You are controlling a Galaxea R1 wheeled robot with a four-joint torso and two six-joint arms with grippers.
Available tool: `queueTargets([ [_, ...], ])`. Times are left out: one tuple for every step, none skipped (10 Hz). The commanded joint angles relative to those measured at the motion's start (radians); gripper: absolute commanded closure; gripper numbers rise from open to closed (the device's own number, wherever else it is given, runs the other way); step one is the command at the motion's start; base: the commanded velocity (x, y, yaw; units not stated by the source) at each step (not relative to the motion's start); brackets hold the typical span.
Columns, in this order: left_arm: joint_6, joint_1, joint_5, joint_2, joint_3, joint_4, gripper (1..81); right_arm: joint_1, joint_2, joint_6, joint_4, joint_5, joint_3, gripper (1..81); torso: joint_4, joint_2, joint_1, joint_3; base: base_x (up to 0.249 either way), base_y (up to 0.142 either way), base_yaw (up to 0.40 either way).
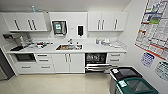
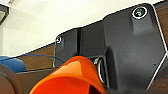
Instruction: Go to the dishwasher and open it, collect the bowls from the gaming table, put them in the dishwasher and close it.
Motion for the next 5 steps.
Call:
queueTargets([
  [-0.003, -0.033, 0.013, -0.019, 0.004, -0.003, 81.1, 0.031, -0.019, 0.001, -0.020, -0.022, 0.011, 81.1, 0.000, 0.000, 0.000, 0.000, 0.191, 0.000, 0.000],
  [-0.003, -0.033, 0.013, -0.019, 0.004, -0.004, 81.1, 0.029, -0.019, 0.001, -0.020, -0.022, 0.010, 81.1, 0.000, 0.000, 0.000, 0.000, 0.190, 0.000, 0.000],
  [-0.003, -0.035, 0.013, -0.020, 0.004, -0.004, 81.1, 0.031, -0.021, 0.001, -0.020, -0.022, 0.008, 81.1, 0.000, 0.000, 0.000, 0.000, 0.191, 0.000, 0.000],
  [-0.003, -0.035, 0.013, -0.020, 0.004, -0.004, 81.1, 0.031, -0.019, 0.001, -0.020, -0.020, 0.007, 81.1, 0.000, 0.000, 0.000, 0.000, 0.191, 0.000, 0.000],
  [-0.003, -0.035, 0.013, -0.020, 0.004, -0.004, 81.1, 0.031, -0.019, 0.001, -0.020, -0.020, 0.006, 81.1, 0.000, 0.000, 0.001, 0.000, 0.191, 0.000, 0.000],
])
